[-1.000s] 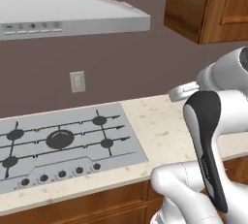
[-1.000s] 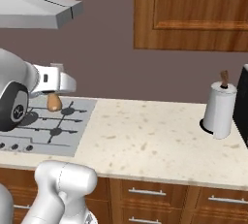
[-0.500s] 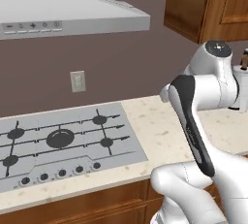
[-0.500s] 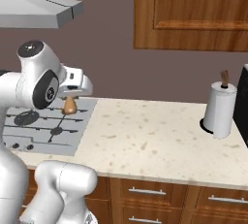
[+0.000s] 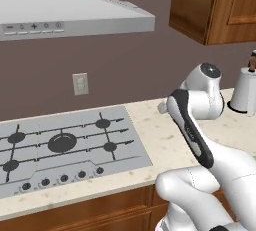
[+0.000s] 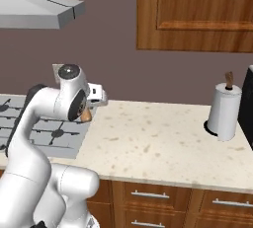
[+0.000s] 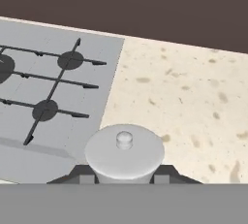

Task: Take 2 condiments from the cabinet and move them on the counter near the stove.Make sure the condiments are lined up with each other, next to each other.

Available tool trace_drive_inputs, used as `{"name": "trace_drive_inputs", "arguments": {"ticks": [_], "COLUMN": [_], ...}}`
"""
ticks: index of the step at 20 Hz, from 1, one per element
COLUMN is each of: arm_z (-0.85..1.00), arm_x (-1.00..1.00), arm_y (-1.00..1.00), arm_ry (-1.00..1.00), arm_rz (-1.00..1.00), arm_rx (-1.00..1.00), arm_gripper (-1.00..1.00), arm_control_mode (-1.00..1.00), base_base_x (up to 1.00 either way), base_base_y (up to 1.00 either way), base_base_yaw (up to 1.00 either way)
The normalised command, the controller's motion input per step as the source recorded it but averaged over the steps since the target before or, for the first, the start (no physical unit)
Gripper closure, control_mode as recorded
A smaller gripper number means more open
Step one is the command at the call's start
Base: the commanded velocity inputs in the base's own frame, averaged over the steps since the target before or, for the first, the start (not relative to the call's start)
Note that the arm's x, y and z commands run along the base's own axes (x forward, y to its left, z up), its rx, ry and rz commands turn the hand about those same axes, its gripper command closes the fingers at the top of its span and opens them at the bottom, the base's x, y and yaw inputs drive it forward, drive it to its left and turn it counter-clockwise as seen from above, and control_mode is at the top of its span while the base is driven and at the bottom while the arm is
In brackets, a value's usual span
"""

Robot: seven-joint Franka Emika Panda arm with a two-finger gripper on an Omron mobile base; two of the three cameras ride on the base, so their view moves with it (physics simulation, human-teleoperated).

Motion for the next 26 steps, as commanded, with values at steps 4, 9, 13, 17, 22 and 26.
{"name": "trace_drive_inputs", "arguments": {"ticks": [4,9,13,17,22,26], "arm_z": [-0.22,-0.17,-0.23,-0.15,-0.20,-0.25], "arm_x": [0.56,0.57,0.65,0.60,0.44,0.42], "arm_y": [-0.03,0.00,0.00,0.00,0.00,0.00], "arm_ry": [-0.24,-0.12,0.00,0.00,0.00,0.04], "arm_rz": [0.25,0.28,0.25,0.25,0.26,0.25], "arm_rx": [0.17,0.11,0.07,0.06,0.01,0.00], "arm_gripper": [1.00,1.00,1.00,1.00,1.00,1.00], "arm_control_mode": [-1.00,-1.00,-1.00,-1.00,-1.00,-1.00], "base_base_x": [0.00,0.00,0.00,0.00,0.00,0.00], "base_base_y": [0.00,0.00,0.00,0.00,0.00,0.00], "base_base_yaw": [0.00,0.00,0.00,0.00,0.00,0.00]}}
